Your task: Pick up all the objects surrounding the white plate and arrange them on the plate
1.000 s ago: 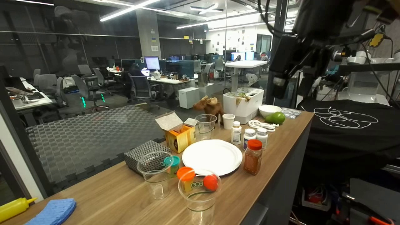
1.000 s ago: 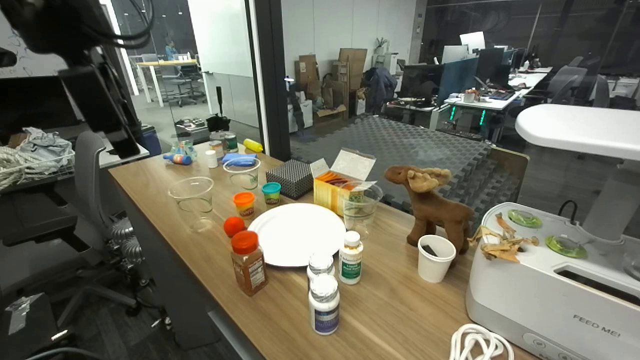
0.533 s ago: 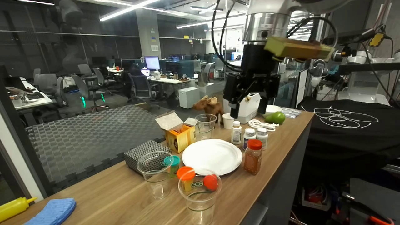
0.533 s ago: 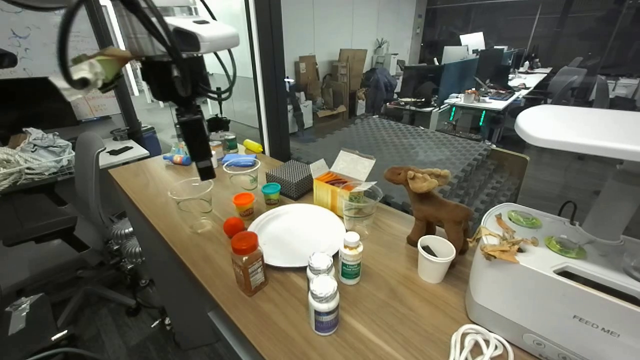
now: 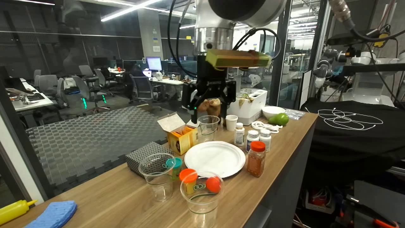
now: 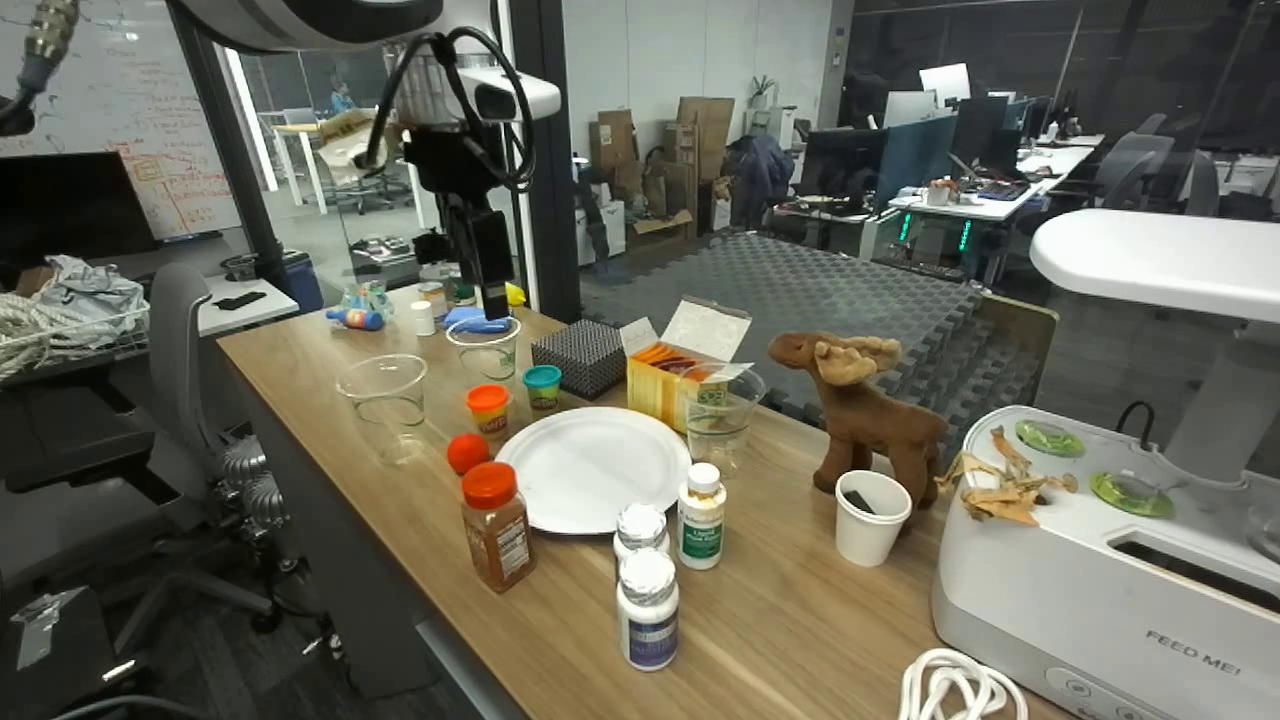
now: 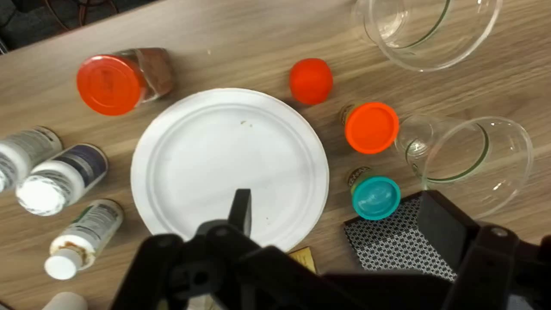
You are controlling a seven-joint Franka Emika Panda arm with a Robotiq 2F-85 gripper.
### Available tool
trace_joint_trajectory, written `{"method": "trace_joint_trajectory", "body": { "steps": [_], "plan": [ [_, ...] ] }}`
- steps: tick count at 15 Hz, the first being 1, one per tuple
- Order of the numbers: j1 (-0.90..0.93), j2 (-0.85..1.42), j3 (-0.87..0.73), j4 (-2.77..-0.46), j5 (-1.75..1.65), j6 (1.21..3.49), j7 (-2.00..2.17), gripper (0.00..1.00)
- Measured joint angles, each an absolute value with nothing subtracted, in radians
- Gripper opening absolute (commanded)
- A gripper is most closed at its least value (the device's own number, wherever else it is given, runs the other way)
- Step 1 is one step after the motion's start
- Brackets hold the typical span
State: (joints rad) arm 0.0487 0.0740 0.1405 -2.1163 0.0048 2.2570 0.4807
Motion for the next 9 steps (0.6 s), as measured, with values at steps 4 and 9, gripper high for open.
{"method": "trace_joint_trajectory", "body": {
  "steps": [4, 9],
  "plan": [
    [0.106, 0.202, 0.138, -1.987, -0.023, 2.232, 0.506, 1.0],
    [0.15, 0.316, 0.137, -1.882, -0.011, 2.192, 0.49, 1.0]
  ]
}}
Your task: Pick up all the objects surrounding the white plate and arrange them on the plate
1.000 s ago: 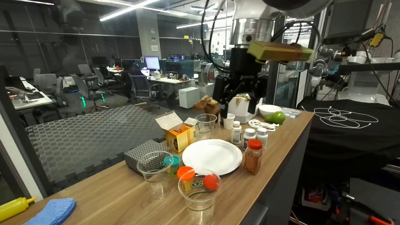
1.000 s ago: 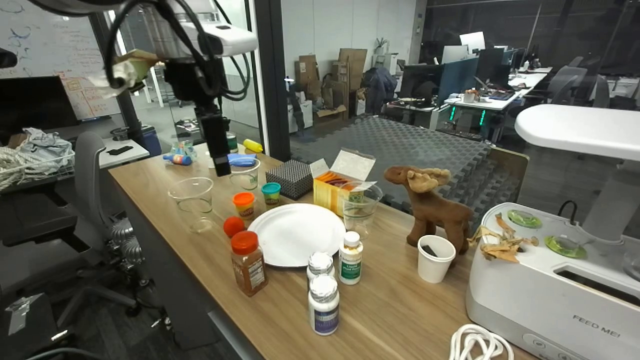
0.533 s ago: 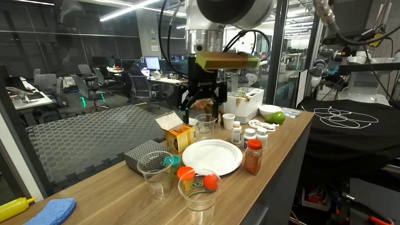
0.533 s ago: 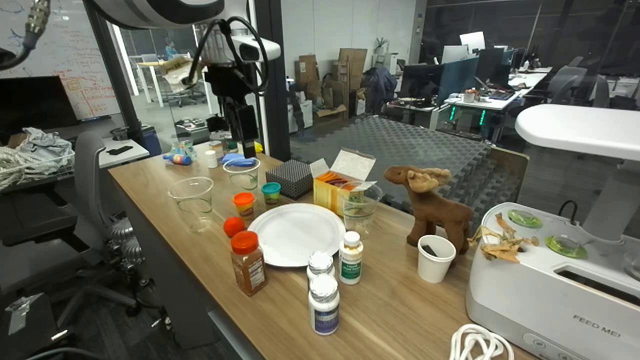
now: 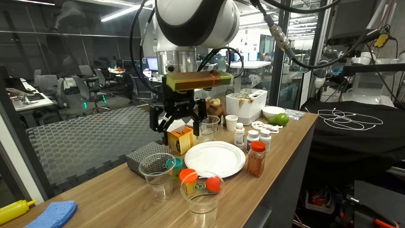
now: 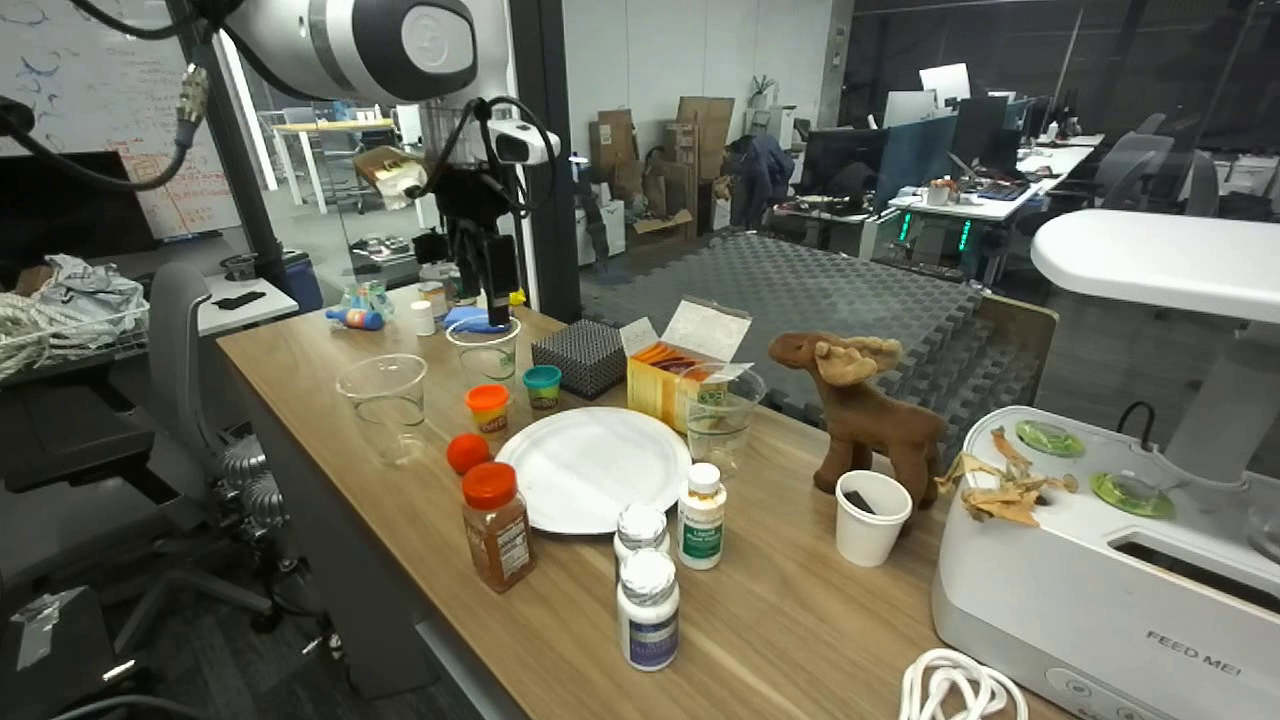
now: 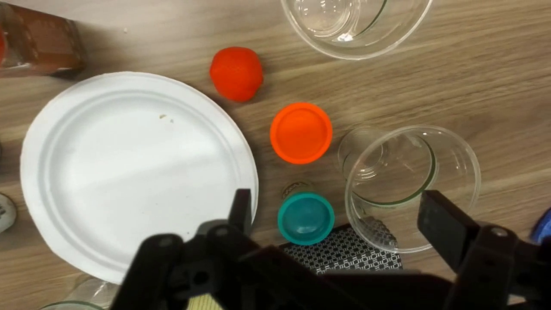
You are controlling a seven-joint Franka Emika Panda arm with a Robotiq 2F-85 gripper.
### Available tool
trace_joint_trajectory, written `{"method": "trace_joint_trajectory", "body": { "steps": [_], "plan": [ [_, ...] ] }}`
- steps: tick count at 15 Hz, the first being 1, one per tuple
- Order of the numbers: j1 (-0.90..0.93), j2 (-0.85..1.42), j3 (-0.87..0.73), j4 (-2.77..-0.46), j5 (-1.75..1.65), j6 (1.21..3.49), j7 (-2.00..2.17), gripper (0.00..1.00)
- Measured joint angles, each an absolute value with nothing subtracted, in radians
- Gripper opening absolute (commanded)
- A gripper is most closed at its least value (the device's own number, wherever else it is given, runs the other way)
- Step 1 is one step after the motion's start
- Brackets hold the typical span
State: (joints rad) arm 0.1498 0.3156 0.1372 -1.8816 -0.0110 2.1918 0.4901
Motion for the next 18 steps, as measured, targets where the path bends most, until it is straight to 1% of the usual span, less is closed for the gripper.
{"method": "trace_joint_trajectory", "body": {
  "steps": [11, 12, 13, 15, 16, 17, 18],
  "plan": [
    [0.179, 0.43, 0.129, -1.84, 0.011, 2.231, 0.438, 1.0],
    [0.179, 0.44, 0.128, -1.838, 0.018, 2.235, 0.431, 0.97],
    [0.179, 0.448, 0.127, -1.836, 0.026, 2.241, 0.425, 0.74],
    [0.179, 0.46, 0.126, -1.829, 0.039, 2.251, 0.416, 0.7],
    [0.179, 0.464, 0.126, -1.826, 0.047, 2.258, 0.412, 0.63],
    [0.179, 0.465, 0.125, -1.823, 0.05, 2.265, 0.412, 0.53],
    [0.179, 0.465, 0.124, -1.821, 0.052, 2.271, 0.412, 0.45]
  ]
}}
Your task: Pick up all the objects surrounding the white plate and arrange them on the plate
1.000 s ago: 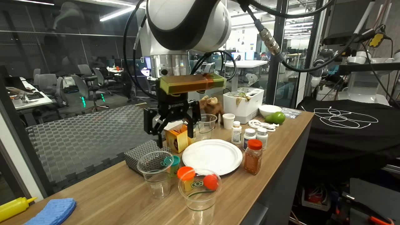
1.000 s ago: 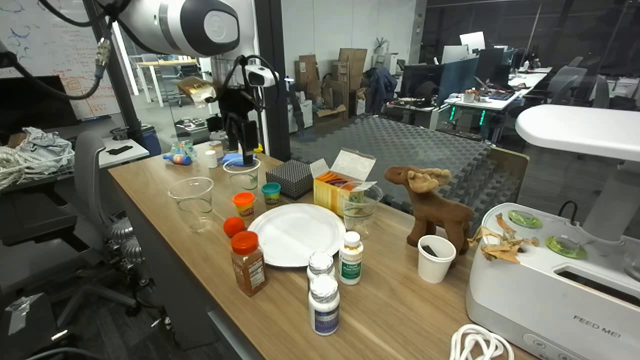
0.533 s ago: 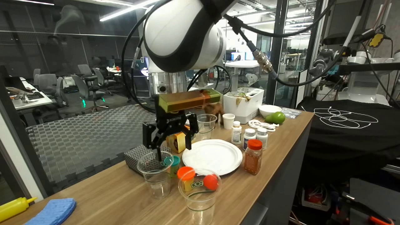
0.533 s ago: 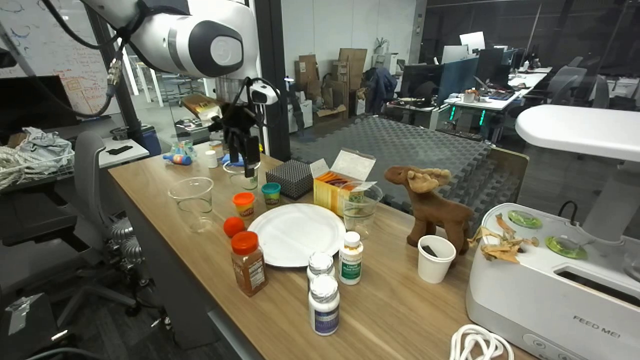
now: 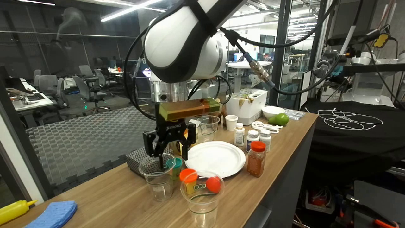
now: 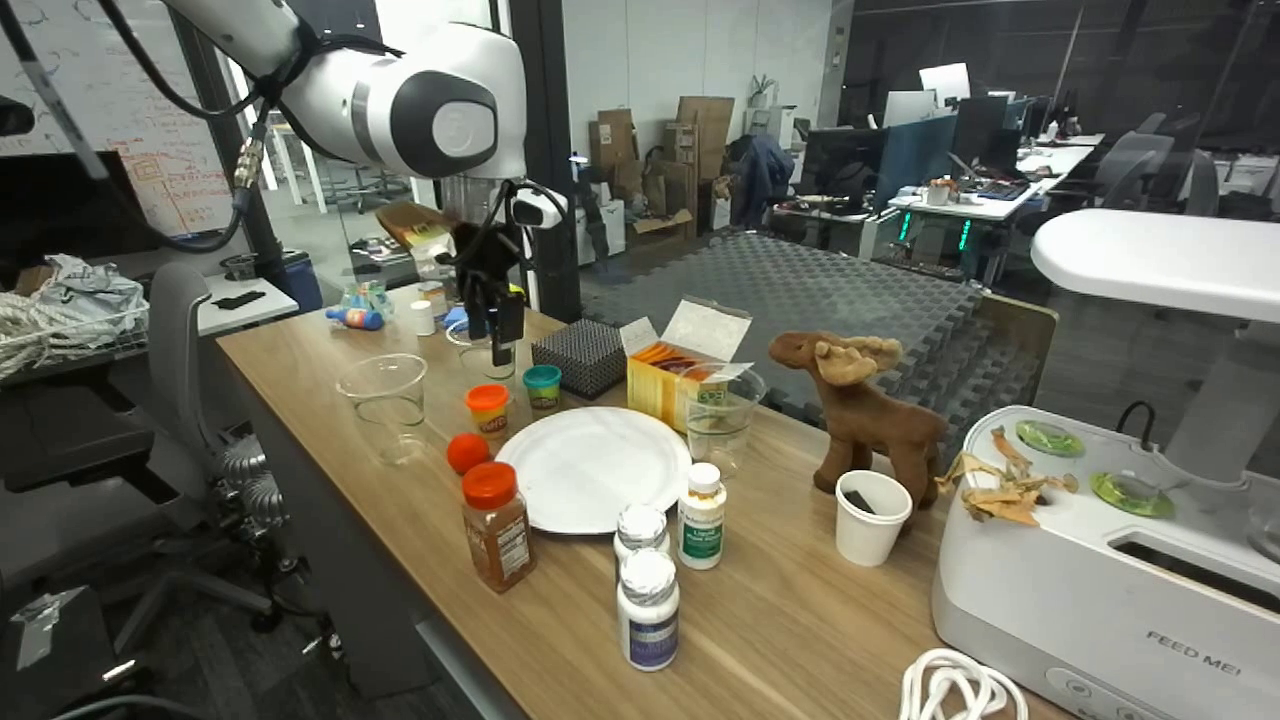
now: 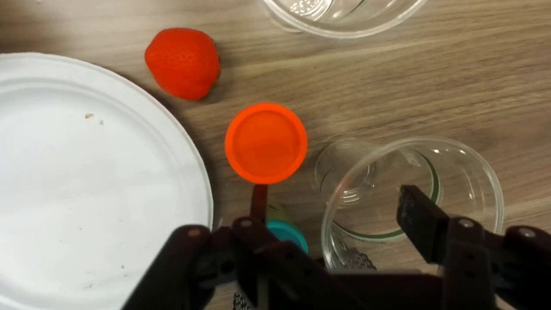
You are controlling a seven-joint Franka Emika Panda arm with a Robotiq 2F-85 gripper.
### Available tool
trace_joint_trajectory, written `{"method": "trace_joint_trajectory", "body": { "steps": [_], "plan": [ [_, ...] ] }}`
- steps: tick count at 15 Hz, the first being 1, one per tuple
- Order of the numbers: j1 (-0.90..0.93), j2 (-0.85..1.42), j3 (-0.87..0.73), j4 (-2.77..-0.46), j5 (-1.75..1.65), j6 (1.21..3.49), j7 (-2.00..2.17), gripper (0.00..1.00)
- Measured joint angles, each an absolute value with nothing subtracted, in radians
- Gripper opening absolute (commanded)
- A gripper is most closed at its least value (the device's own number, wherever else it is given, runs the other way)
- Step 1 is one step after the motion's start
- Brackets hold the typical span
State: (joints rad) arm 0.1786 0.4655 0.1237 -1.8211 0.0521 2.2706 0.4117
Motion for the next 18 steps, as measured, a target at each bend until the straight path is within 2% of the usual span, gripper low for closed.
{"method": "trace_joint_trajectory", "body": {
  "steps": [5, 7, 10, 18],
  "plan": [
    [0.179, 0.466, 0.11, -1.817, 0.053, 2.303, 0.412, 0.1],
    [0.179, 0.468, 0.103, -1.817, 0.053, 2.306, 0.412, 0.05],
    [0.179, 0.471, 0.099, -1.813, 0.061, 2.307, 0.412, 0.09],
    [0.177, 0.46, 0.094, -1.808, 0.075, 2.32, 0.413, 0.08]
  ]
}}
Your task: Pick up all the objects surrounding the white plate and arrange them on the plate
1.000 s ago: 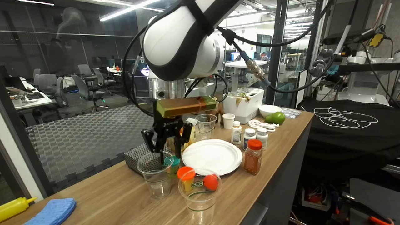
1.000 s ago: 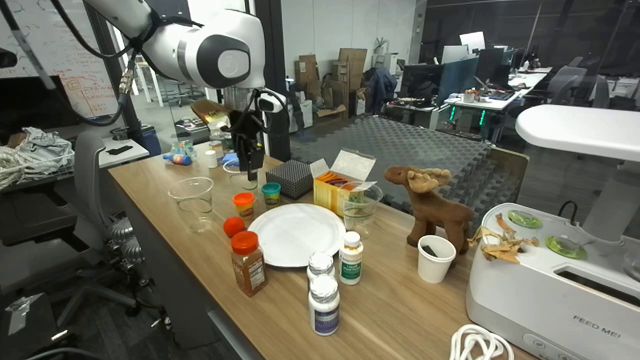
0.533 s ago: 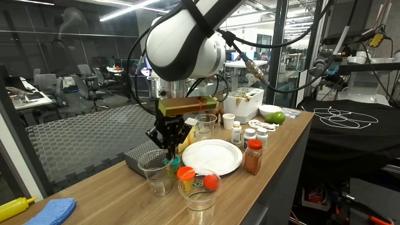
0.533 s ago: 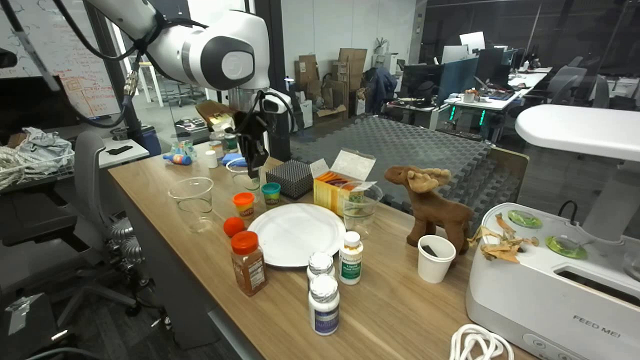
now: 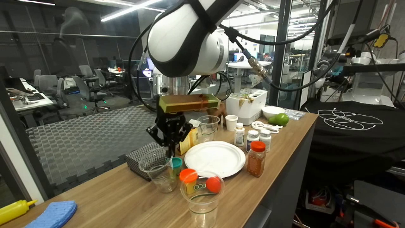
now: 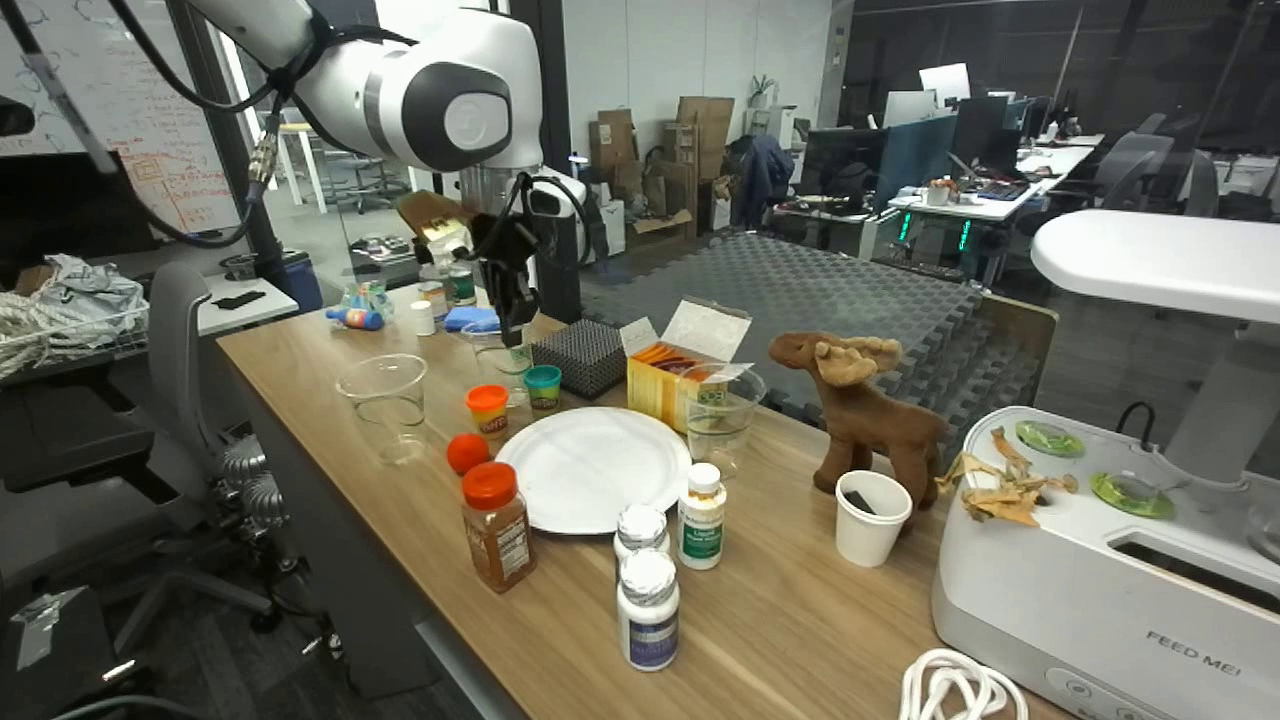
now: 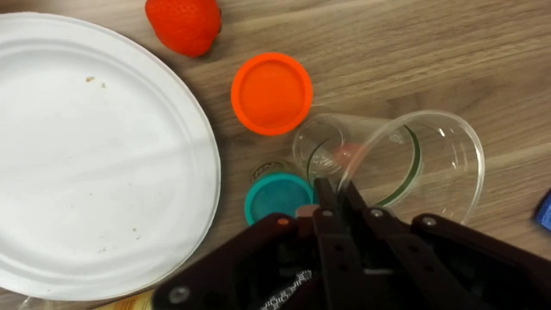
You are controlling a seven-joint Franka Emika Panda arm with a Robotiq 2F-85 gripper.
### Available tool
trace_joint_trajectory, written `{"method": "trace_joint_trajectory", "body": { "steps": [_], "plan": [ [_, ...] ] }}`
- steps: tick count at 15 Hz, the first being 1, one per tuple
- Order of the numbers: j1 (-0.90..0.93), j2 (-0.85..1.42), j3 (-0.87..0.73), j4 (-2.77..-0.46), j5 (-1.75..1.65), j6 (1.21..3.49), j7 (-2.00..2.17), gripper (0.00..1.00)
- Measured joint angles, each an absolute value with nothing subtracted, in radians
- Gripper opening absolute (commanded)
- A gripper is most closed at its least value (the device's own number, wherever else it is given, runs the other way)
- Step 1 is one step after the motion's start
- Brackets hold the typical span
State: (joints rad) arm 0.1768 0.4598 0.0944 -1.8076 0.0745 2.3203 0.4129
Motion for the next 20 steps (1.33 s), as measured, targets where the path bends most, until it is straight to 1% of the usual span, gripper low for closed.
{"method": "trace_joint_trajectory", "body": {
  "steps": [3, 8, 13, 15, 20],
  "plan": [
    [0.169, 0.422, 0.09, -1.809, 0.102, 2.345, 0.416, 0.09],
    [0.163, 0.274, 0.073, -1.873, 0.14, 2.399, 0.459, 0.07],
    [0.161, 0.033, 0.067, -2.103, 0.14, 2.474, 0.545, 0.08],
    [0.158, -0.071, 0.068, -2.213, 0.15, 2.483, 0.56, 0.07],
    [0.162, -0.298, 0.086, -2.458, 0.346, 2.479, 0.494, 0.08]
  ]
}}
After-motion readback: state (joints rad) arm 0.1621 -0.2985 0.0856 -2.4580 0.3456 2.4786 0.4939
